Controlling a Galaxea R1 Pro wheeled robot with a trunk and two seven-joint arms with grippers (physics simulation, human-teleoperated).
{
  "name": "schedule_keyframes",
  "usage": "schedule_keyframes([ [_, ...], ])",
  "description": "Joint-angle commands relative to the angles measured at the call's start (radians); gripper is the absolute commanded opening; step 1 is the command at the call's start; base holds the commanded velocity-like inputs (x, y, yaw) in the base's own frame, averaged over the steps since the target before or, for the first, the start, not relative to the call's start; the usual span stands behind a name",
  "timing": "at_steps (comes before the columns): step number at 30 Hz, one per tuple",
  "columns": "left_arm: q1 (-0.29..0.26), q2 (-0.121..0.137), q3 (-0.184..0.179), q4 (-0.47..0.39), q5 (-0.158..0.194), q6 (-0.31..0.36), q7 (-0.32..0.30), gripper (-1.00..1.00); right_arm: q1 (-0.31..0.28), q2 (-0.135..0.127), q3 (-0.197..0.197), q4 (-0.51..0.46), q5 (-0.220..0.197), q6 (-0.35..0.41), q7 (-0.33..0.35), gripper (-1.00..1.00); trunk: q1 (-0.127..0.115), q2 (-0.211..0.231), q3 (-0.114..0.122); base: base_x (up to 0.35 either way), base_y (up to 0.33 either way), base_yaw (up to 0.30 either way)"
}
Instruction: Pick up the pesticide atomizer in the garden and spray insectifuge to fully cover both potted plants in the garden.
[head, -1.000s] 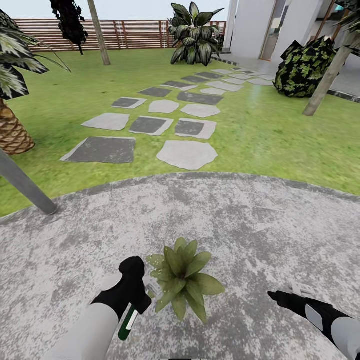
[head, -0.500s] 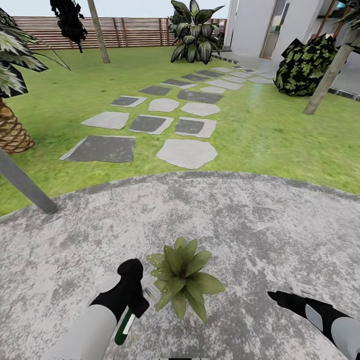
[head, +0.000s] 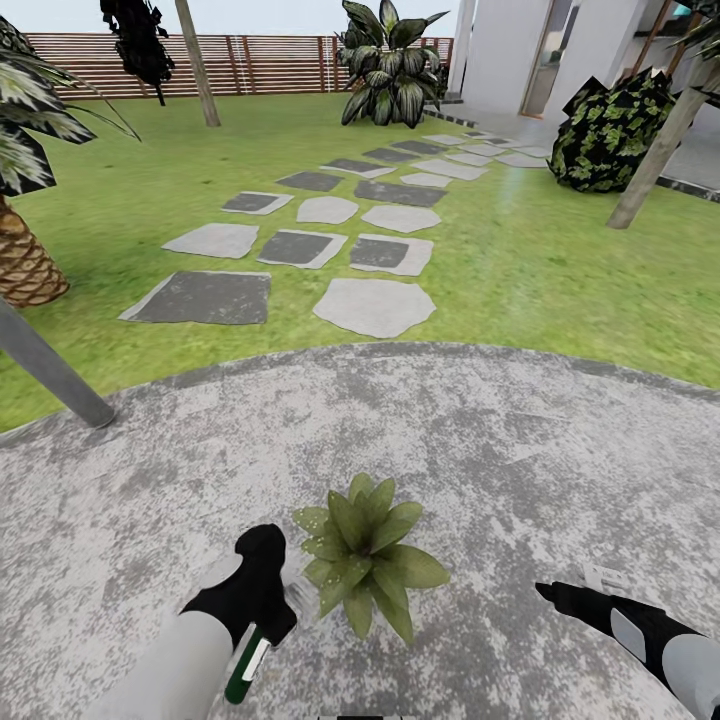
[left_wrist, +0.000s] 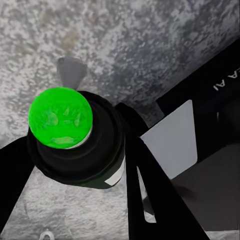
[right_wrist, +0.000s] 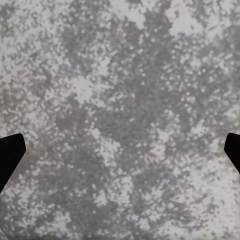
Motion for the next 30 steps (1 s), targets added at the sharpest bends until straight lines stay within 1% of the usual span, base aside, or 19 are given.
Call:
schedule_keyframes([
  [1,-0.001,0.000,-0.001,-0.029,-0.009,0.007,-0.011,-1.00,0.000,-0.001,0.007,-0.001,-0.011,0.005,0.002,1.00,0.000,0.000,-0.001,0.000,0.000,0.000],
  [2,-0.002,0.000,-0.001,-0.053,-0.009,0.007,-0.012,-1.00,0.000,-0.001,0.007,-0.001,-0.011,0.005,0.002,1.00,0.000,0.000,-0.001,0.000,0.000,0.000],
  [5,-0.007,0.001,-0.002,-0.077,-0.010,0.007,-0.013,-1.00,0.000,-0.001,0.007,-0.001,-0.011,0.005,0.002,1.00,0.000,0.000,-0.001,0.000,0.000,0.000],
  [7,-0.009,0.016,-0.001,-0.081,-0.011,0.008,-0.013,-1.00,0.000,-0.001,0.007,-0.001,-0.011,0.005,0.002,1.00,0.000,0.000,-0.001,0.000,0.000,0.000],
  [11,-0.011,0.028,-0.002,-0.083,-0.012,0.008,-0.013,-1.00,0.000,-0.001,0.007,-0.001,-0.010,0.005,0.002,1.00,0.000,0.000,-0.001,0.000,0.000,0.000],
  [14,-0.011,0.047,-0.002,-0.082,-0.020,0.007,-0.013,-1.00,0.000,-0.001,0.007,-0.001,-0.010,0.005,0.002,1.00,0.000,0.000,-0.001,0.000,0.000,0.000],
  [16,-0.011,0.064,-0.002,-0.081,-0.022,0.007,-0.013,-1.00,0.000,-0.001,0.007,-0.001,-0.010,0.005,0.002,1.00,0.000,0.000,-0.001,0.000,0.000,0.000],
  [18,-0.010,0.072,-0.004,-0.078,-0.023,0.007,-0.013,-1.00,0.000,-0.001,0.007,-0.001,-0.010,0.005,0.002,1.00,0.000,0.000,-0.001,0.000,0.000,0.000],
  [22,-0.003,0.074,-0.007,-0.073,-0.023,0.004,-0.012,-1.00,0.000,-0.001,0.007,-0.001,-0.010,0.005,0.002,1.00,0.000,0.000,-0.001,0.000,0.000,0.000],
  [26,0.000,0.074,-0.004,-0.025,-0.021,0.003,-0.009,-1.00,0.000,-0.001,0.007,-0.001,-0.011,0.005,0.002,1.00,0.000,0.000,-0.001,0.000,0.000,0.000],
  [30,-0.001,0.074,-0.002,-0.028,-0.020,0.003,-0.009,-1.00,0.000,-0.001,0.007,-0.001,-0.010,0.005,0.002,1.00,0.000,0.000,-0.001,0.000,0.000,0.000],
])
